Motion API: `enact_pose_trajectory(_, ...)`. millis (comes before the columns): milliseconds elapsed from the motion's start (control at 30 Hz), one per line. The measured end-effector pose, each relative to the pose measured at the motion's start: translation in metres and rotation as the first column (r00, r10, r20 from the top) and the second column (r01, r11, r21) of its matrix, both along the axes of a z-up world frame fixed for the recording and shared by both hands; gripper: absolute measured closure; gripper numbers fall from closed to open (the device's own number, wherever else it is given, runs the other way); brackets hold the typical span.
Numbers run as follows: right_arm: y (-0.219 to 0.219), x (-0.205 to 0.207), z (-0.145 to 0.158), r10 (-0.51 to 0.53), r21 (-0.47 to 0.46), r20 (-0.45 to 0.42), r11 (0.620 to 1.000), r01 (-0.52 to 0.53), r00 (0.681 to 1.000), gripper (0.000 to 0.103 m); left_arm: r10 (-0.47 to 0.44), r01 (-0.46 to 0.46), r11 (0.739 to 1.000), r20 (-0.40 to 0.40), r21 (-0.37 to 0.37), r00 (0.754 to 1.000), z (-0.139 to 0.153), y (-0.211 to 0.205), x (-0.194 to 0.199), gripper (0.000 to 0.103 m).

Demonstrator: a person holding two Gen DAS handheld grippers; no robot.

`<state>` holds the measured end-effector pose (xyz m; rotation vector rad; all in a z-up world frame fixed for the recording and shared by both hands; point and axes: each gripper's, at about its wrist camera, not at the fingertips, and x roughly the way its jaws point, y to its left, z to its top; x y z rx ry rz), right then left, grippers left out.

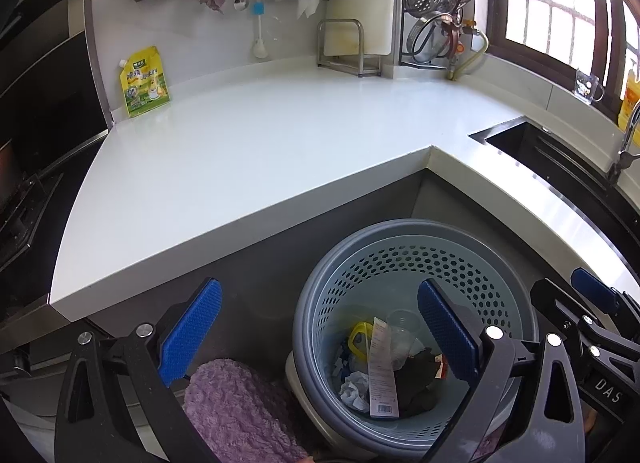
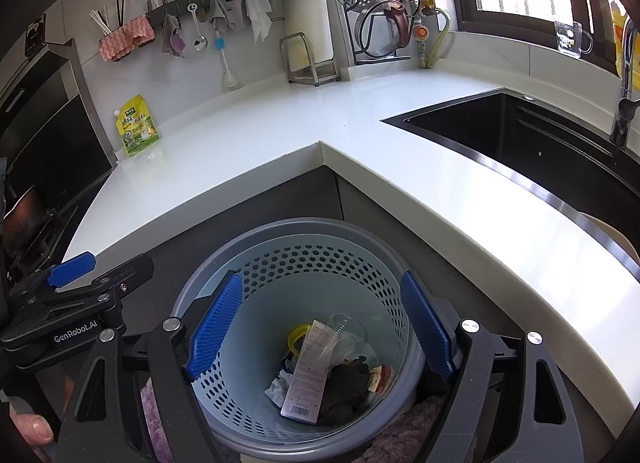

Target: Collect trash

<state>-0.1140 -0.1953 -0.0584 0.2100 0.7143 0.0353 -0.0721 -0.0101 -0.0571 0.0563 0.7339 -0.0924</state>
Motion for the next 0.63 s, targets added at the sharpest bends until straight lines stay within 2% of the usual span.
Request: enact_pose_trajectory(633,-0.0002,-0.0003,-0.0005,0.000,0.006,0.001,1.000,0.000,1.000,0.025,-0.002,0.002,1.000,-0.012,-0.008,1.000,-0.0013,-0.0022,0.0010,0.006)
